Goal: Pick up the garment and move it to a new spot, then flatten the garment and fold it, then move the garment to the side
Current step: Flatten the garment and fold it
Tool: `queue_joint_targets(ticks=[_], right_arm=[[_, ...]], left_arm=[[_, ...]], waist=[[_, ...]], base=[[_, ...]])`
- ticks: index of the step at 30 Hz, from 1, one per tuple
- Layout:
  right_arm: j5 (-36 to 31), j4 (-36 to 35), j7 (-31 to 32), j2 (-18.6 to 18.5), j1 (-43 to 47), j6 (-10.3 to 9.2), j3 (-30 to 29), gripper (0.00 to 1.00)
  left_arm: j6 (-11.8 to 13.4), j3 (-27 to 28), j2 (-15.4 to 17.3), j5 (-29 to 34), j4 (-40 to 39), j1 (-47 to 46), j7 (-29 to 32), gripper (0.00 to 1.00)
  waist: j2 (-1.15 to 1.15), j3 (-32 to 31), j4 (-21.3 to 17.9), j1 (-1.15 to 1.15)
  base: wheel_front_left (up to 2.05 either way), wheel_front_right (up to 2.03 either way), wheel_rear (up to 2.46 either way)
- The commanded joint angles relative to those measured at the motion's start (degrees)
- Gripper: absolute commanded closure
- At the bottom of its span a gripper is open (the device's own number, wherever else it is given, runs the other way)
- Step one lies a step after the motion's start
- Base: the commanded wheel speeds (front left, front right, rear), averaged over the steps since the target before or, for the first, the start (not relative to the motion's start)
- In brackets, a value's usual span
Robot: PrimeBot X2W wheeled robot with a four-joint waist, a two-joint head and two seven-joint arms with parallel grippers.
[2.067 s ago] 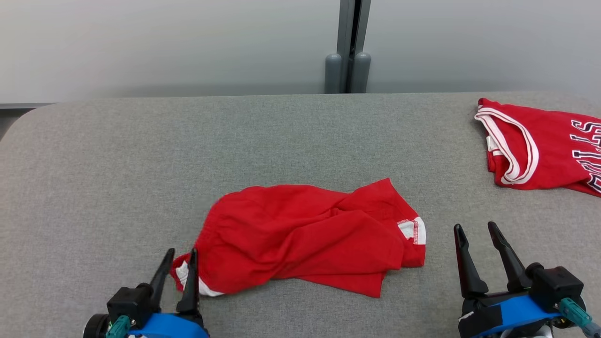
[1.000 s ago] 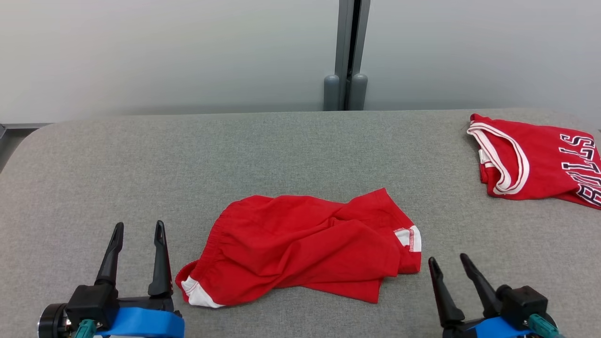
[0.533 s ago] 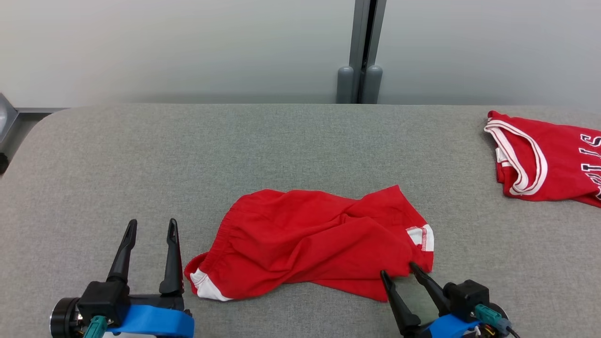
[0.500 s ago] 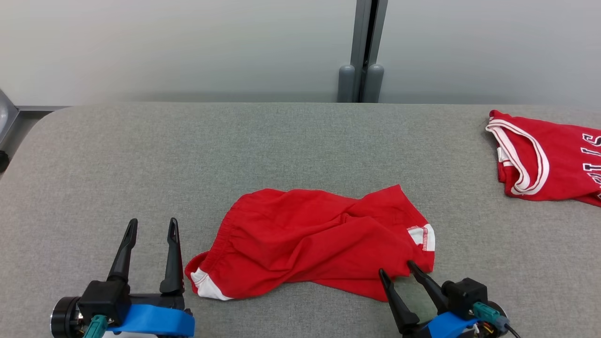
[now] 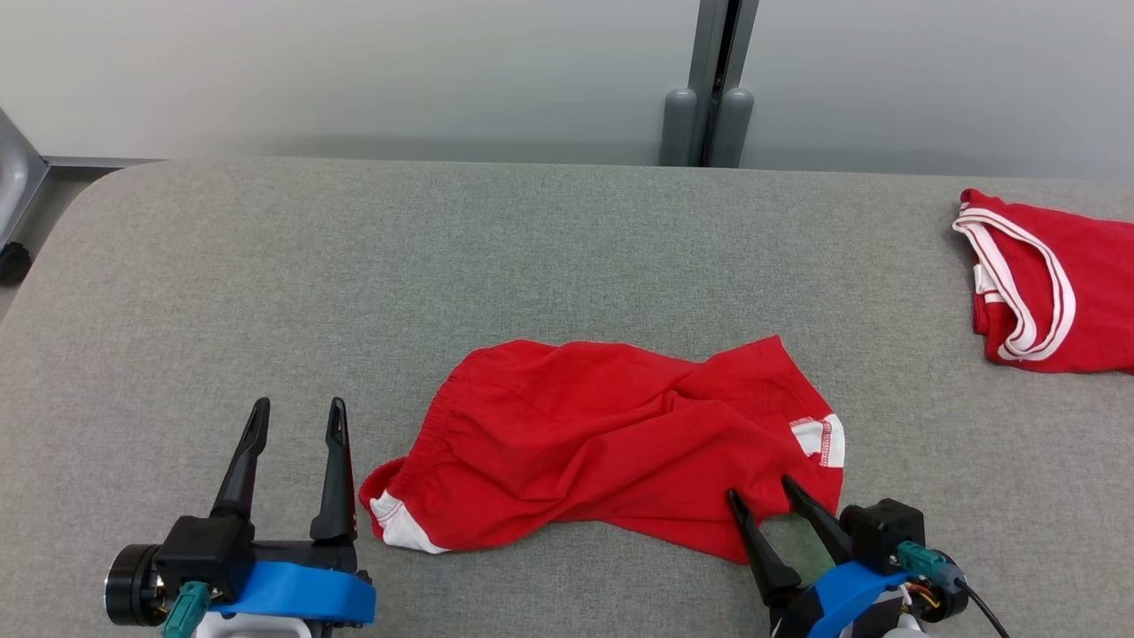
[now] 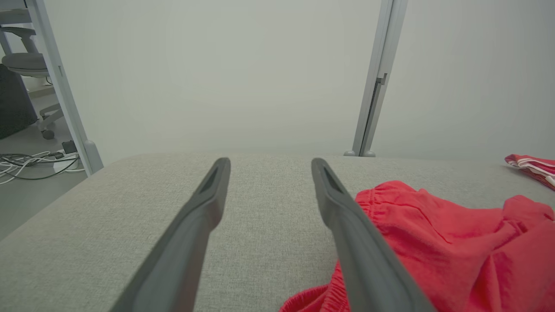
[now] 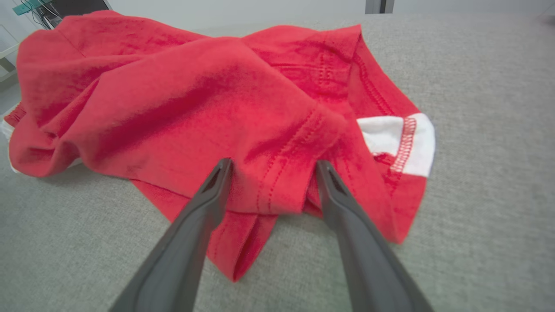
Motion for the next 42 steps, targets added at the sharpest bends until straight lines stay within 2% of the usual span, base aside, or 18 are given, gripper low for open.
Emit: queue_joint_targets(ticks=[1, 6, 7, 8, 9, 10, 11, 19, 26, 33, 39, 40, 41, 42], right_arm=[[-0.47, 0.16, -0.18, -0.14, -0.06, 0.01, 0.09, 0.0], [-0.52, 1.06, -0.17, 0.35, -1.44, 0.01, 1.07, 0.0], [0.02, 2.23, -0.18, 0.67, -2.06, 0.01, 1.85, 0.27], [0.02, 2.23, -0.18, 0.67, -2.06, 0.01, 1.85, 0.27], [0.11, 2.61, -0.17, 0.82, -2.65, 0.01, 2.21, 0.55], [0.12, 2.51, -0.18, 0.94, -3.16, 0.01, 2.42, 0.98], [0.14, 2.4, -0.18, 1.07, -3.44, 0.01, 2.37, 1.0], [-0.51, -0.27, -0.18, 0.58, -3.31, 0.01, 2.03, 1.0], [-0.43, -8.83, -0.18, -1.98, 1.15, 0.01, 3.19, 1.0], [0.5, -17.52, -0.17, -5.6, 8.07, 0.01, 7.46, 1.0], [2.45, -23.44, 3.92, -8.4, 15.49, 0.01, 11.15, 1.0], [2.75, -24.2, 4.38, -8.67, 16.37, 0.01, 11.06, 0.58], [2.98, -24.73, 4.89, -8.98, 17.1, 0.01, 10.92, 0.09], [2.89, -25.29, 5.29, -9.27, 17.73, 0.01, 10.57, 0.0]], left_arm=[[-0.44, 0.08, -0.06, -0.13, 0.08, -0.91, -0.01, 0.0], [-0.28, -0.71, -0.09, -0.12, 0.21, -1.37, -0.01, 0.0], [-0.27, -1.0, -0.08, -0.08, 0.27, -1.52, -0.01, 0.0], [-0.27, -1.0, -0.08, -0.08, 0.27, -1.52, -0.01, 0.0], [-0.27, -1.09, -0.1, -0.08, 0.29, -1.59, -0.01, 0.0], [-0.27, -1.14, -0.09, -0.08, 0.32, -1.62, -0.01, 0.0], [-0.27, -1.18, -0.09, -0.08, 0.3, -1.62, -0.01, 0.0], [-0.27, -0.87, -0.11, -0.27, 0.49, -0.25, -0.01, 0.0], [-0.27, -1.01, -0.1, -0.89, 0.87, 0.99, -0.01, 0.0], [-0.27, -1.63, -0.08, -1.51, 1.41, 1.75, 0.0, 0.0], [-0.27, -1.71, -0.08, -1.87, 1.58, 2.32, -0.01, 0.0], [-0.27, -1.72, -0.08, -1.94, 1.57, 2.36, -0.01, 0.0], [-0.27, -1.73, -0.09, -1.95, 1.57, 2.38, -0.01, 0.0], [-0.27, -1.72, -0.08, -1.98, 1.56, 2.39, -0.01, 0.0]], waist=[[0.0, 0.05, -0.07, -0.01], [0.0, 0.14, 0.05, -0.01], [0.0, 0.11, 0.14, -0.01], [0.0, 0.11, 0.14, -0.01], [0.0, 0.08, 0.18, -0.01], [0.0, 0.01, 0.21, -0.01], [0.0, -0.05, 0.24, -0.01], [0.0, -0.85, -0.32, -0.01], [0.0, -2.55, -2.14, -0.01], [0.0, -4.04, -4.08, -0.01], [0.0, -4.3, -5.11, -0.01], [0.0, -4.25, -5.29, -0.01], [0.0, -4.22, -5.42, -0.01], [0.0, -4.17, -5.53, -0.01]], base=[[0.0, 0.0, 0.0], [0.0, 0.0, 0.0], [0.0, 0.0, 0.0], [0.0, 0.0, 0.0], [0.0, 0.0, 0.0], [0.0, 0.0, 0.0], [0.0, 0.0, 0.0], [0.0, 0.0, 0.0], [0.0, 0.0, 0.0], [0.0, 0.0, 0.0], [0.0, 0.0, 0.0], [0.0, 0.0, 0.0], [0.0, 0.0, 0.0], [0.0, 0.0, 0.0]])
